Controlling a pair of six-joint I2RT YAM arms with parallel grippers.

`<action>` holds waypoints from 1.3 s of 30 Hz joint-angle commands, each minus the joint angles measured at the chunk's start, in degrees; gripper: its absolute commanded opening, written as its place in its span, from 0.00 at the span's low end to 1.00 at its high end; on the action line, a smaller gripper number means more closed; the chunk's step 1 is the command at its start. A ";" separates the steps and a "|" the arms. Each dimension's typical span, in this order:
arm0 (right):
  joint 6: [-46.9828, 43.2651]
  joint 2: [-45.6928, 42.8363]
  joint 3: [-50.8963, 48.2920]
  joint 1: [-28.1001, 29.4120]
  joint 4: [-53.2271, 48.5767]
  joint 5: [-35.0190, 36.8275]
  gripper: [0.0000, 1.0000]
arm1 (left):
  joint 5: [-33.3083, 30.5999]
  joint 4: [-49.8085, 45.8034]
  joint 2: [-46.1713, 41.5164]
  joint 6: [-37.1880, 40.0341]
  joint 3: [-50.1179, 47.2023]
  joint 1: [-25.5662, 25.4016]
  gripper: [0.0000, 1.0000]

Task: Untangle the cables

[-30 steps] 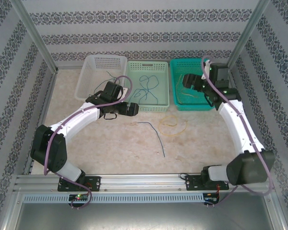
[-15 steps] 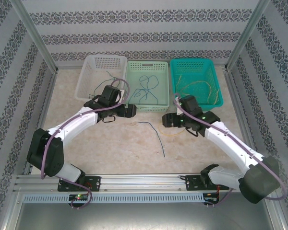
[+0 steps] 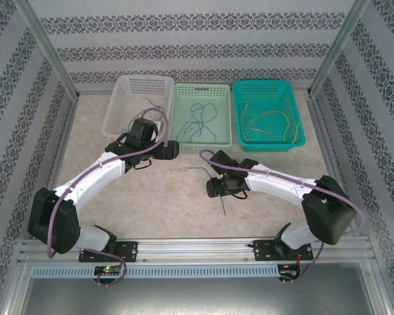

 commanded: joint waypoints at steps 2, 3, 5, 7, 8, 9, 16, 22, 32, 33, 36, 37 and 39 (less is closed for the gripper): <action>1.97 3.76 -0.28 1.29 -0.66 3.32 0.54 | -0.83 0.91 -0.93 -0.40 -0.34 0.73 1.00; 1.79 4.75 -0.39 1.38 -0.93 3.57 0.53 | -0.86 0.95 -1.08 -0.27 -0.44 0.74 1.00; 1.79 5.91 -0.82 1.48 -0.87 3.41 0.47 | -1.12 0.79 -1.28 -0.06 -0.61 0.87 1.00; 1.89 6.48 -1.12 1.75 -0.41 3.10 0.40 | -1.25 0.60 -1.48 0.04 -0.65 1.06 1.00; 1.99 6.63 -1.03 1.91 -0.28 3.20 0.34 | -1.25 0.68 -1.63 0.16 -0.79 1.19 1.00; 1.93 6.72 -0.83 2.17 -0.36 3.52 0.29 | -1.31 0.76 -1.65 0.05 -0.88 1.39 1.00; -2.87 4.34 1.93 2.95 -2.01 3.23 0.00 | -1.07 0.66 -1.63 0.80 -0.15 2.20 1.00; -9.65 -11.44 5.31 0.81 -1.65 -2.19 0.00 | -1.58 0.63 -3.19 1.05 -0.23 3.80 1.00; -5.62 -6.99 22.88 -18.16 8.34 -15.83 0.00 | -0.24 3.07 -5.84 -0.75 -1.63 5.73 1.00; -5.68 -4.02 25.33 -18.87 8.40 -17.28 0.00 | -0.19 3.12 -6.01 -0.80 -1.74 5.67 0.99; -5.40 7.00 34.34 -20.28 7.76 -20.14 0.00 | -0.05 3.15 -6.90 -1.05 -2.50 5.70 0.99; -4.70 11.19 37.74 -21.03 7.34 -21.43 0.00 | 0.04 3.15 -7.22 -1.02 -2.69 5.76 1.00; -4.13 18.01 43.78 -22.15 6.32 -23.40 0.00 | 0.15 2.83 -7.73 -1.04 -3.07 5.86 1.00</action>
